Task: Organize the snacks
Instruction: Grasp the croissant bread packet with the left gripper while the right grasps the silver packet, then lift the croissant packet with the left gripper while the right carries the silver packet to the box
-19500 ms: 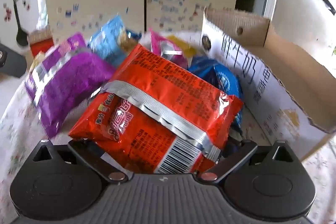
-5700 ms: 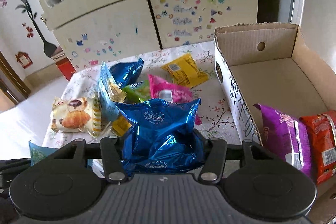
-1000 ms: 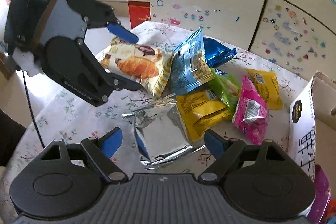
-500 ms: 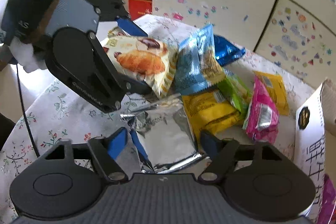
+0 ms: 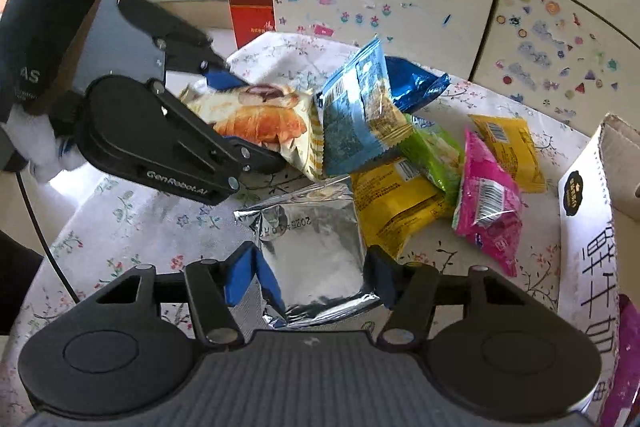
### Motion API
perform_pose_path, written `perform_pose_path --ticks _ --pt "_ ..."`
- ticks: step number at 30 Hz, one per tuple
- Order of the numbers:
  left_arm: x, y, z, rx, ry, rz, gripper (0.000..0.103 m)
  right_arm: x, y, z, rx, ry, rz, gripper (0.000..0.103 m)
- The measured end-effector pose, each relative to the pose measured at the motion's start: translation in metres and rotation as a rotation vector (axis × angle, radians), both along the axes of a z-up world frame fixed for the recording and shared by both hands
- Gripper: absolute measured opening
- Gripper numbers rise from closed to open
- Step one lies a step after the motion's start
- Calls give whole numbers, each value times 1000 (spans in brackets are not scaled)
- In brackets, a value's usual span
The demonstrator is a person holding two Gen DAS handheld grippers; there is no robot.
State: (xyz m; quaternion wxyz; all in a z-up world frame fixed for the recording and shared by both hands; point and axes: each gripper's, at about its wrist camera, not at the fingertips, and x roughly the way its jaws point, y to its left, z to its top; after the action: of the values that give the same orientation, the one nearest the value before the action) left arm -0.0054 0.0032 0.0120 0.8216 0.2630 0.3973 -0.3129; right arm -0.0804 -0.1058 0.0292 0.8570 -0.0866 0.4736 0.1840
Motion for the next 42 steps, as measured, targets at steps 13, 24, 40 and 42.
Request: perform_pose_path --ticks 13,24,40,42 --pt "-20 8 31 -167 69 150 49 -16 -19 35 93 -76 -53 67" --pt "-29 3 56 -282 41 234 48 -23 -34 49 120 -119 -140 67" --pt "-24 -24 84 -420 -7 273 48 -16 -73 63 141 -138 -358 67" --pt "-24 -29 86 -433 -12 275 48 -15 -79 66 140 -143 -383 67"
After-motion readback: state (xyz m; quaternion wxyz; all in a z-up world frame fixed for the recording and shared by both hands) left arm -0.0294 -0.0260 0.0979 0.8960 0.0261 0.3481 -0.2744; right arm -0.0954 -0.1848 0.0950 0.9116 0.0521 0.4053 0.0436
